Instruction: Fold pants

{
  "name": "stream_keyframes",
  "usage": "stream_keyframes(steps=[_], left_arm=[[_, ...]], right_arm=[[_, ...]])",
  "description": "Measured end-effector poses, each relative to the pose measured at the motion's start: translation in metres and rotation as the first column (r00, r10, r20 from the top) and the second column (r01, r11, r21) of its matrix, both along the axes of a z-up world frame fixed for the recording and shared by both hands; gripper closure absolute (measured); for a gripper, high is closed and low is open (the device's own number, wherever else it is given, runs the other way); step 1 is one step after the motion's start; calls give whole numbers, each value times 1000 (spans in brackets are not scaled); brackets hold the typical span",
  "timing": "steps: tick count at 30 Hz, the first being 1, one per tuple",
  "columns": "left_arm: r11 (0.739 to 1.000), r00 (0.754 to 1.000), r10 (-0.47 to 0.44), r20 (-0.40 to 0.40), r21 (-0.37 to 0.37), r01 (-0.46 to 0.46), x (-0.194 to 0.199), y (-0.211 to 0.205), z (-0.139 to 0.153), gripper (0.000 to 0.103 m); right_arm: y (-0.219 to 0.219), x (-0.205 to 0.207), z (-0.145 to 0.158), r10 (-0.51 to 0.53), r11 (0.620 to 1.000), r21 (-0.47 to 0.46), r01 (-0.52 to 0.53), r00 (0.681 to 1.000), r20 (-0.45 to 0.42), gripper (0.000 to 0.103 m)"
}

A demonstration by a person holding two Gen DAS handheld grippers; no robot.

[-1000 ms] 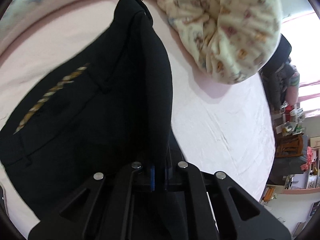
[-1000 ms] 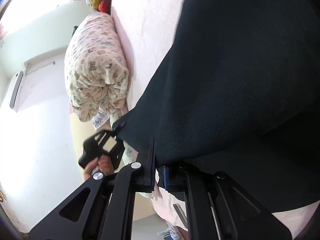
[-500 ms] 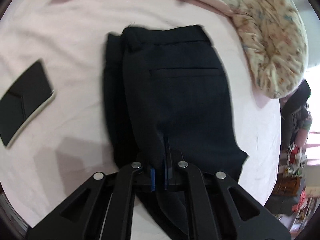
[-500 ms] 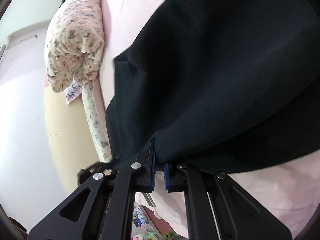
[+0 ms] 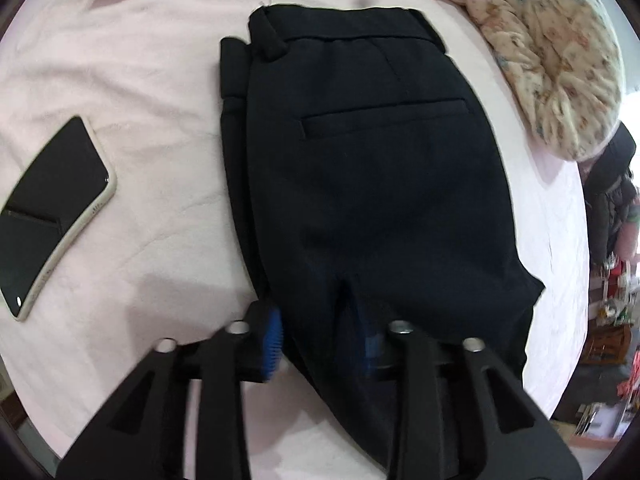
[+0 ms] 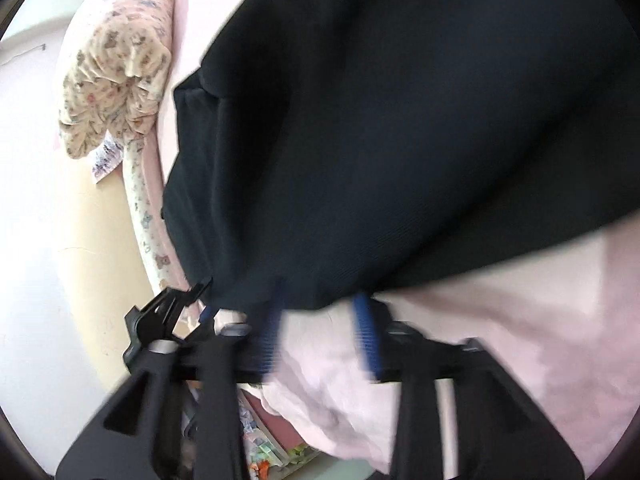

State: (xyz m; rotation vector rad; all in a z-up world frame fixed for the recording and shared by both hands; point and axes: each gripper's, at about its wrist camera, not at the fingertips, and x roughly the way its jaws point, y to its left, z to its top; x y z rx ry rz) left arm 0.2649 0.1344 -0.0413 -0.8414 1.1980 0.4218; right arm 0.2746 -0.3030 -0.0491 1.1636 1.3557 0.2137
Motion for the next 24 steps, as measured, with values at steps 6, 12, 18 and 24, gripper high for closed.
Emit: stream_keyframes(steps=[6, 12, 18, 24], left_arm=[[992, 999, 16, -32, 123, -12, -31, -13, 25, 6], [949, 972, -212, -104, 215, 230, -68, -80, 32, 6], [751, 782, -589, -203, 221, 623, -95, -195, 18, 5], [662, 674, -710, -205, 133, 738, -115, -254, 11, 5]], right_arm=[[-133, -74, 27, -344, 937, -43, 346, 938, 44, 53], [-249, -129, 10, -724, 689, 2, 724, 689, 20, 53], [-271, -127, -20, -827, 552, 98, 828, 559, -58, 53], [-289, -134, -22, -826, 558, 51, 828, 560, -62, 54]])
